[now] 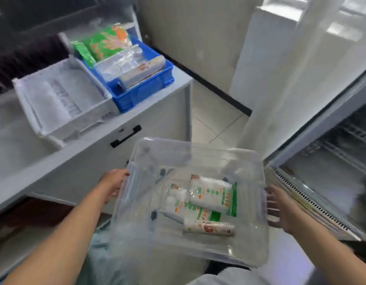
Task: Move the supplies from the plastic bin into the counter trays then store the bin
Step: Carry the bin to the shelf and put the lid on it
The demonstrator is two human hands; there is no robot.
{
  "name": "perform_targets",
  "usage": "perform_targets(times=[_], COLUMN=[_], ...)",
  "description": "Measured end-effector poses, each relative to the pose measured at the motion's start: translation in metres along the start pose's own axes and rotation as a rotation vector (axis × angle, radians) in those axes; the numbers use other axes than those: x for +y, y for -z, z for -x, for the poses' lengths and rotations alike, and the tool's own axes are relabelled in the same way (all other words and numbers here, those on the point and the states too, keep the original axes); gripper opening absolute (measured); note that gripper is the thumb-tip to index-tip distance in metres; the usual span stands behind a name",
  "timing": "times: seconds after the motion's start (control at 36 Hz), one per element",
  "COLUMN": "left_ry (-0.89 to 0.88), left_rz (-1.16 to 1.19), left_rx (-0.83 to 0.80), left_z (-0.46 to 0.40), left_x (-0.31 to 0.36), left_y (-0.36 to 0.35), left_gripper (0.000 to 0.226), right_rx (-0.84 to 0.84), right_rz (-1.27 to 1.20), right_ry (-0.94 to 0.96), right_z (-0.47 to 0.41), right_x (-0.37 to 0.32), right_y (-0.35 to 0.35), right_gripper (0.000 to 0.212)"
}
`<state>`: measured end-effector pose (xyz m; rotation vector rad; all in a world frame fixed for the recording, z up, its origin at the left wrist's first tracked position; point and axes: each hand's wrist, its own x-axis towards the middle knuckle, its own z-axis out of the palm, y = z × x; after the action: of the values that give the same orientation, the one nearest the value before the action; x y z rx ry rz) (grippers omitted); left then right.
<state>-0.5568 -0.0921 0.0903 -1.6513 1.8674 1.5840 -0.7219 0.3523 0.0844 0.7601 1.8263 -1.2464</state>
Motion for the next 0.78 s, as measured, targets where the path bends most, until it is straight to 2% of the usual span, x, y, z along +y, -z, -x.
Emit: perform_targets(times=[0.11,0.22,0.39,0.53,0.69,0.78], left_ry=[-0.127,-0.241,-0.408,-0.527,-0.553,-0.521], left_rz=[-0.166,-0.317,-0.434,-0.513,-0.523,-0.543], left_rx=[-0.047,-0.116,-0.108,-0.076,-0.079,-0.092], left_z=[-0.017,-0.020,-0.025,-0.052,-0.118,-0.155], left_x=[0.118,0.227,0.372,0.471,0.565,0.605], left_y=[-0.088,-0.158,-0.237,-0.275,-0.294,-0.290], left_gripper=[0.025,0.034,0.016,0.030,0.022,0.042], right_rx=[0.047,0.070,0.068,0.074,0.126,0.155], right_rz=[-0.173,-0.350,-0.587,-0.687,-0.725,-0.710], right_ry=[-0.046,-0.071,-0.015,0.071,0.114,0.126], right_z=[-0.016,-0.021,-0.024,-0.033,-0.068,-0.090], right_x=[-0.016,-0.040,-0.084,-0.148,-0.258,-0.319], right_y=[0.060,0.099,0.113,0.102,0.094,0.089], right_gripper=[0.047,0.043,0.047,0.031,0.020,0.021])
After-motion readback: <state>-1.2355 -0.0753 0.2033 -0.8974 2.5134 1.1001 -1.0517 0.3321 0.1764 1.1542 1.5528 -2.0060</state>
